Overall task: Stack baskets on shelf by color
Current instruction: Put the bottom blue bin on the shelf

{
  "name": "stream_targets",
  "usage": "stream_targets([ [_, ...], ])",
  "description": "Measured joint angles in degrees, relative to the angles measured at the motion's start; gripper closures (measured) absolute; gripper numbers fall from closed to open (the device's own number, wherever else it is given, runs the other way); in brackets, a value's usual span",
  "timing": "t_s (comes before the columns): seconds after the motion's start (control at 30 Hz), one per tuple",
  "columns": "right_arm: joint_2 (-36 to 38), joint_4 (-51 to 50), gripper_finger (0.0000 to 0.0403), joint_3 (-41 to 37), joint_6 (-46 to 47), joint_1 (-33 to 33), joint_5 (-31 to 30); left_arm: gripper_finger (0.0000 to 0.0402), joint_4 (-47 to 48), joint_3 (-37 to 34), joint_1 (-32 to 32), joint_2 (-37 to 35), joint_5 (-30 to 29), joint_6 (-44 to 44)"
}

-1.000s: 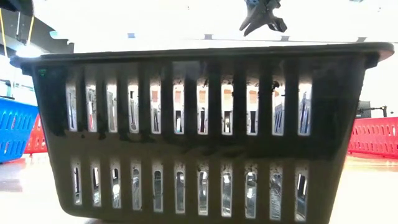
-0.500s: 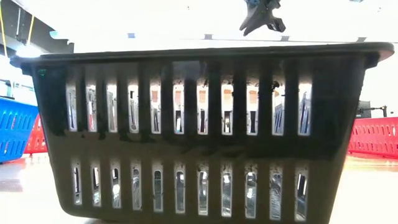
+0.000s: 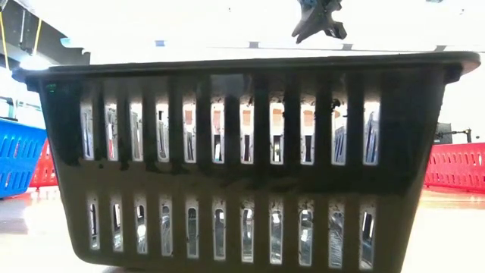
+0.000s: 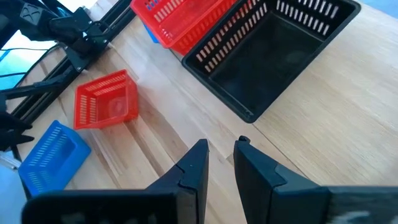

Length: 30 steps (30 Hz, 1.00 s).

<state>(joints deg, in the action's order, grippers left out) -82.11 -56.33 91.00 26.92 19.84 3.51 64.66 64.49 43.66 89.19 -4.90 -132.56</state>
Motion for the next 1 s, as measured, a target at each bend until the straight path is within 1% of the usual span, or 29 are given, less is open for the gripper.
stream_targets([
  [0.4,0.0,0.01,0.0339,0.0,0.0,0.0,0.14,0.0255,-2.44,0.0,-0.62,6.34,2.07,-0.36],
  [0.57,0.0,0.04,0.0339,0.0,0.0,0.0,0.17,0.0255,-2.56,0.0,-0.92,9.66,5.96,-0.36],
  [0.67,-0.02,0.04,0.0339,0.0,0.0,0.0,0.18,0.0257,-3.45,0.0,-1.08,11.13,6.42,-0.34],
  [0.8,-0.02,0.04,0.0339,0.0,0.0,0.0,1.95,0.0281,-5.41,0.0,-1.79,11.36,5.94,-0.21],
  [0.9,-0.02,0.04,0.0339,0.0,-0.5,0.0,4.12,0.0315,-5.52,0.0,-2.19,11.36,5.8,-0.08],
  [1.0,-0.02,0.04,0.0339,0.0,-1.7,0.0,4.24,0.0356,-5.5,0.0,-2.12,11.36,5.73,0.16],
])
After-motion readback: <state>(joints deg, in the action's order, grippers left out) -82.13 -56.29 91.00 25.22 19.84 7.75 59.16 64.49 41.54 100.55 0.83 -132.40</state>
